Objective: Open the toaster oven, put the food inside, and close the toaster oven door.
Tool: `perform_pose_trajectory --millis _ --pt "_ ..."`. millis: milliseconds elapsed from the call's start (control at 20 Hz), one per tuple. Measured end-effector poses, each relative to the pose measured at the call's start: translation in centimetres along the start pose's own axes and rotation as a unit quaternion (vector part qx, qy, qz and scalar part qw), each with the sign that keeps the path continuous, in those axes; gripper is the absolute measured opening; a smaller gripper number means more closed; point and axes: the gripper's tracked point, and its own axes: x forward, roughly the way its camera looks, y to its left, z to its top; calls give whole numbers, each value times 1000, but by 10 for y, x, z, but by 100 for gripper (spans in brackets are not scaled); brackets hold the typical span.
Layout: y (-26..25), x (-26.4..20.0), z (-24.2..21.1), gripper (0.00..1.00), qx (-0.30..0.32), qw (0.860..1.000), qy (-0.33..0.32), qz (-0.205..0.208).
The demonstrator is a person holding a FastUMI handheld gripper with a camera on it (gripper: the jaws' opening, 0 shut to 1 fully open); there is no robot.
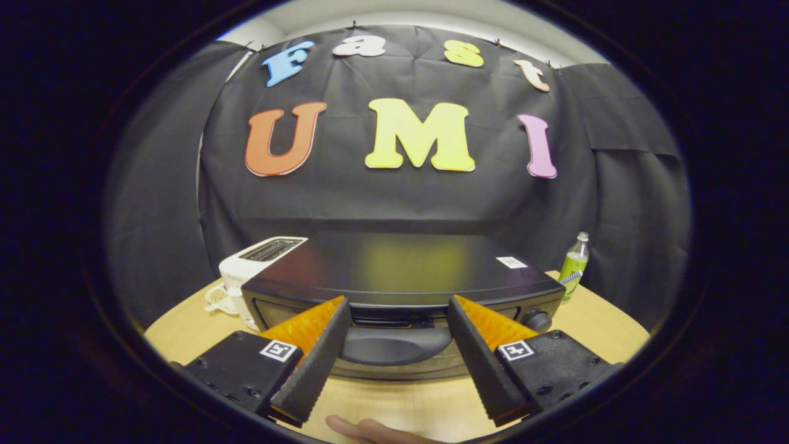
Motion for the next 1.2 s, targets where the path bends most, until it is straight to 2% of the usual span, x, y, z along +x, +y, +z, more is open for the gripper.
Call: perform_pose_trajectory --millis 250,550,750,950,1200 --pt "1 -29 -9 100 2 1000 -19 2" --pt "0 -64 -39 100 -9 1000 2 13" --pt "-3 -82 -62 100 -25 999 45 3" --pt "-4 -92 -85 100 3 996 91 2" --pt "-4 -99 -114 100 -1 988 157 1"
